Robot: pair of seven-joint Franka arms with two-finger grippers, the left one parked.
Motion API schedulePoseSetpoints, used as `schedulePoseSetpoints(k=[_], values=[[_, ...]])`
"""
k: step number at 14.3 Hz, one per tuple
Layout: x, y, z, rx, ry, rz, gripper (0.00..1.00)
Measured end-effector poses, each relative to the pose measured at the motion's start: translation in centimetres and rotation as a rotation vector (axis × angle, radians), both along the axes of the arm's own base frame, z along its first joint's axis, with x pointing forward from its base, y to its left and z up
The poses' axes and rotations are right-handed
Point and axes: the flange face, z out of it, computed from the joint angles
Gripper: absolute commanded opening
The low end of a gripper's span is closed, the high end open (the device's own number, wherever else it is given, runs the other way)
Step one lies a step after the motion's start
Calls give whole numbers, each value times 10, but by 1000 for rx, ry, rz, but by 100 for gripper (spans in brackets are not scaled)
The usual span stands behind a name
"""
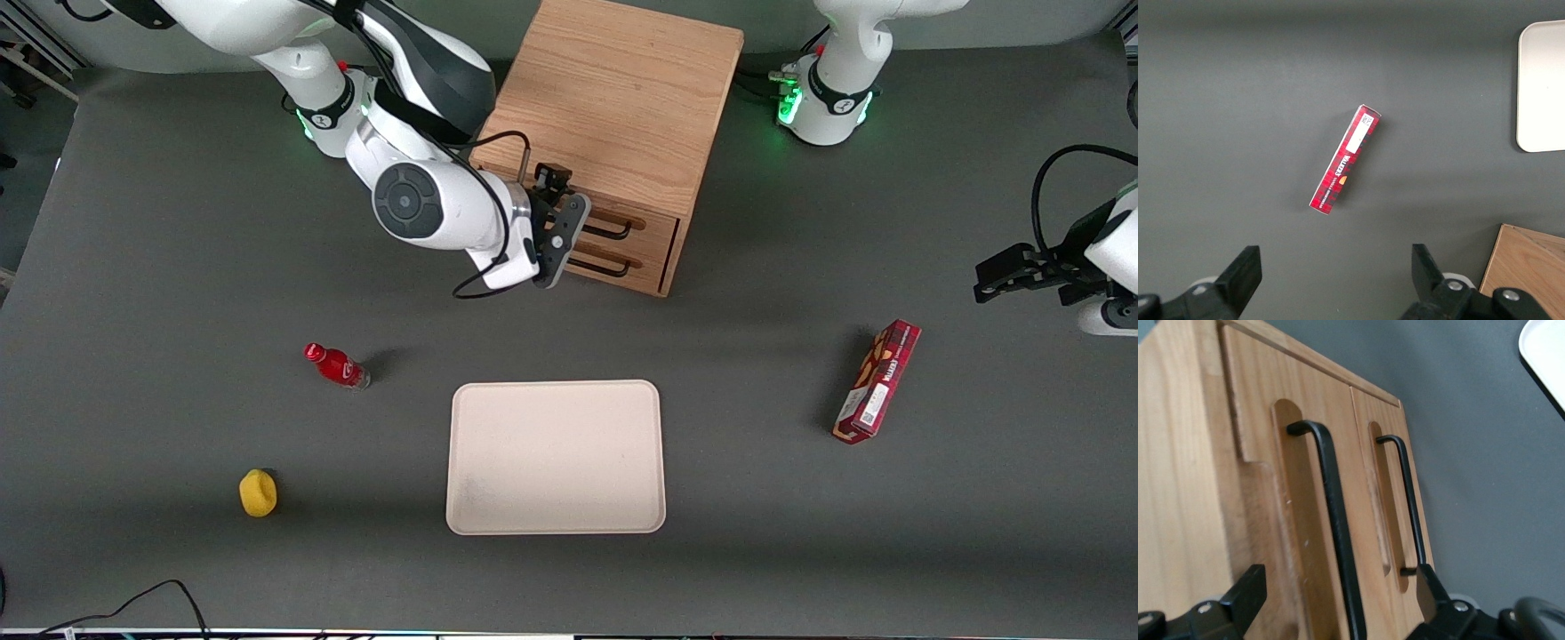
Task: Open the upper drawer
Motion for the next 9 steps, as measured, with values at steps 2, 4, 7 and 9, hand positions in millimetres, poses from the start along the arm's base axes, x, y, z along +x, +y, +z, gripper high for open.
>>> schedulePoseSetpoints(k=[2, 4, 7, 9], values=[[2, 5, -11, 7, -8, 0, 100], [4, 7, -21, 10, -11, 1, 100], [7, 9, -32, 0, -26, 9, 100], [6, 13, -40, -2, -30, 3, 100]])
